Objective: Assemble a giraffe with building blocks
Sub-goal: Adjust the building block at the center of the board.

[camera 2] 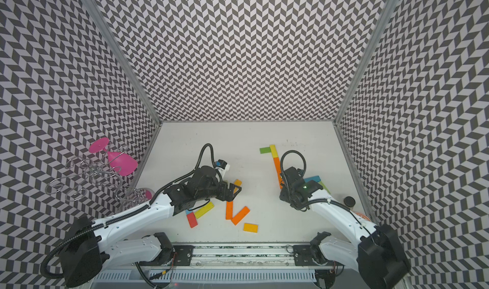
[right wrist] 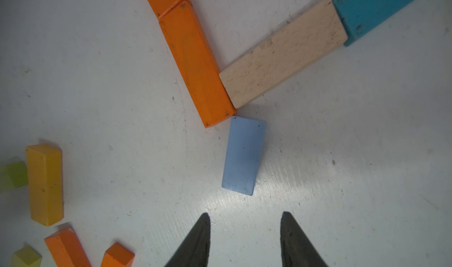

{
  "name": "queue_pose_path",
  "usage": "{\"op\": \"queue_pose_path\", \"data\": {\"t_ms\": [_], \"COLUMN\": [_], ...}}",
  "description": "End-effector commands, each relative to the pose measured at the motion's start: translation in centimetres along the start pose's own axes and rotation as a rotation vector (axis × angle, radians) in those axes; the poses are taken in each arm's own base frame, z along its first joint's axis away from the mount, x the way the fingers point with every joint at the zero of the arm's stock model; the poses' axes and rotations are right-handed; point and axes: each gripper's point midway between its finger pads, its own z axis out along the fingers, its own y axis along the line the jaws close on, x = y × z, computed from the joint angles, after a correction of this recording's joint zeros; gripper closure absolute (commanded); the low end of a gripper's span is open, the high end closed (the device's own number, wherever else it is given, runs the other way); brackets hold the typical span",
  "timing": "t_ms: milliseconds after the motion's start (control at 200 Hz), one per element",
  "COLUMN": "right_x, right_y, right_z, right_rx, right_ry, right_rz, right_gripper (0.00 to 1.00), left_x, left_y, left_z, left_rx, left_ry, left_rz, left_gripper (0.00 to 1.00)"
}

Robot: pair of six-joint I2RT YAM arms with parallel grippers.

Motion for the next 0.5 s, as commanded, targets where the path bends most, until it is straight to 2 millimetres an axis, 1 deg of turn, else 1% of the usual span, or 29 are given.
{"op": "queue_pose_path", "data": {"t_ms": [0, 205, 336, 496], "right_x": [-1.0, -1.4, -1.4, -1.9], "right_y": [0.8, 0.6, 0.5, 0.8], "right_z": [0.6, 1.8, 2.9, 3.6], "right_rx": [-0.007, 0.046, 0.078, 0.101], "right_ry": [-0.048, -0.055, -0.04, -0.045], "right_rz": [0.016, -0.006, -0.022, -0.036], "right_gripper": [0.51, 0.48, 0.48, 0.48], "left_x": [-1.3, -1.3, -1.3, -1.4], "left_y": [-0.8, -0.6, -0.7, -0.7], "left_z": [-0.8, -0.9, -0.8, -0.9], "left_rx": [0.022, 0.019, 0.022, 0.018], "left_ry": [-0.038, -0.039, -0.04, -0.039], "left_rz": [0.013, 0.018, 0.019, 0.024], "left_gripper": [0.13, 0.13, 0.13, 0.13]}}
